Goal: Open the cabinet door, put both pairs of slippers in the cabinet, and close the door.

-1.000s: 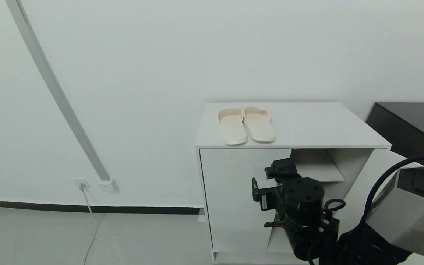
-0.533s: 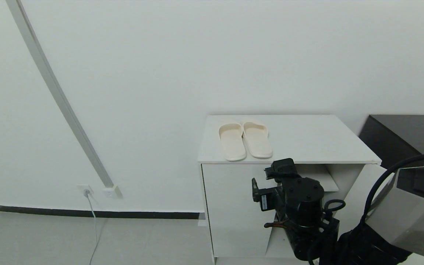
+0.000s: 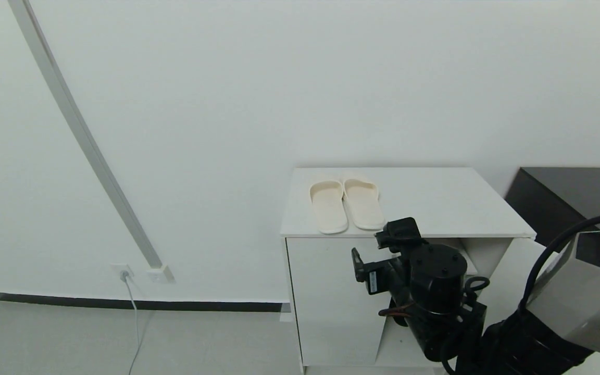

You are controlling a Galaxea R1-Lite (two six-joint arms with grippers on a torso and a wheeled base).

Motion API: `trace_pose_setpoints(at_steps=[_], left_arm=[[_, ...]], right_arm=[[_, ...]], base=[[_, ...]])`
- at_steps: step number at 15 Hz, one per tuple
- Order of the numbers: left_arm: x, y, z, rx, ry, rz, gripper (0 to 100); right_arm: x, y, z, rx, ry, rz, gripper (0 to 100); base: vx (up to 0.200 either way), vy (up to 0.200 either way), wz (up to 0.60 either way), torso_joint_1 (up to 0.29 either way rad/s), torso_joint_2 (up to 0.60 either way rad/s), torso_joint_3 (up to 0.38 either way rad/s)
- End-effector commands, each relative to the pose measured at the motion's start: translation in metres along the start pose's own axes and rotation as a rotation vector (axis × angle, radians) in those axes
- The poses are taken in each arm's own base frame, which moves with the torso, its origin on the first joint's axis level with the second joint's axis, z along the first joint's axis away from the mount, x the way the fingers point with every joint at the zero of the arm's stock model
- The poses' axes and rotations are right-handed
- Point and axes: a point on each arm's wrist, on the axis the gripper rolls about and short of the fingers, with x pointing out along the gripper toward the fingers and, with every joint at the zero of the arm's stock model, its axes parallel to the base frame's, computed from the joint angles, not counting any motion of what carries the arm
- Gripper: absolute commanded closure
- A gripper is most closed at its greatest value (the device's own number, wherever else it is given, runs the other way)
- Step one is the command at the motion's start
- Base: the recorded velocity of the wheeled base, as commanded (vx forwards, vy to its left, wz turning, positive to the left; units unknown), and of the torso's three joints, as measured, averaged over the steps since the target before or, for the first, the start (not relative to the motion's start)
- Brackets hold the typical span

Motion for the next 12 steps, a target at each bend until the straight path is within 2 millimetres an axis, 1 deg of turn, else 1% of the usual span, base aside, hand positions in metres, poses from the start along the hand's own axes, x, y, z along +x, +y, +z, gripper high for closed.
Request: trace_pose_setpoints(at_steps=[1, 2, 4, 5, 6, 7, 8, 9, 10, 12], left_arm=[[0.0, 0.0, 0.0, 0.0, 0.0, 0.0, 100], [0.0, 0.0, 0.0, 0.002, 0.003, 0.0, 100], [0.0, 0.0, 0.0, 0.002, 0.0, 0.002, 100], [0.0, 0.0, 0.0, 0.0, 0.0, 0.002, 100], [0.0, 0.0, 0.0, 0.0, 0.003, 0.002, 100], [0.0, 0.0, 0.0, 0.0, 0.001, 0.002, 100], [0.0, 0.0, 0.0, 0.0, 0.0, 0.002, 100], [0.0, 0.0, 0.0, 0.0, 0.003, 0.002, 100], [0.0, 0.0, 0.0, 0.0, 0.001, 0.0, 100], [0.0, 0.0, 0.0, -0.001, 0.001, 0.002, 100]], right_arm=[[0.007, -0.003, 0.024, 0.007, -0.049, 0.018, 0], [0.012, 0.0, 0.04, 0.006, -0.051, 0.017, 0], [0.014, 0.006, 0.073, 0.026, -0.018, 0.034, 0], [0.013, 0.015, 0.089, 0.063, 0.011, 0.056, 0], [0.011, 0.018, 0.097, 0.075, 0.043, 0.066, 0], [0.005, 0.024, 0.113, 0.113, 0.095, 0.082, 0], [0.005, 0.027, 0.116, 0.118, 0.112, 0.081, 0], [0.004, 0.031, 0.121, 0.134, 0.151, 0.015, 0], [0.006, 0.033, 0.119, 0.138, 0.157, -0.013, 0], [0.007, 0.033, 0.113, 0.13, 0.171, -0.015, 0]], base=[[0.0, 0.0, 0.0, 0.0, 0.0, 0.0], [0.0, 0.0, 0.0, 0.0, 0.0, 0.0], [0.0, 0.0, 0.0, 0.0, 0.0, 0.0], [0.0, 0.0, 0.0, 0.0, 0.0, 0.0], [0.0, 0.0, 0.0, 0.0, 0.0, 0.0], [0.0, 0.0, 0.0, 0.0, 0.0, 0.0], [0.0, 0.0, 0.0, 0.0, 0.0, 0.0], [0.0, 0.0, 0.0, 0.0, 0.0, 0.0], [0.0, 0.0, 0.0, 0.0, 0.0, 0.0], [0.0, 0.0, 0.0, 0.0, 0.0, 0.0]])
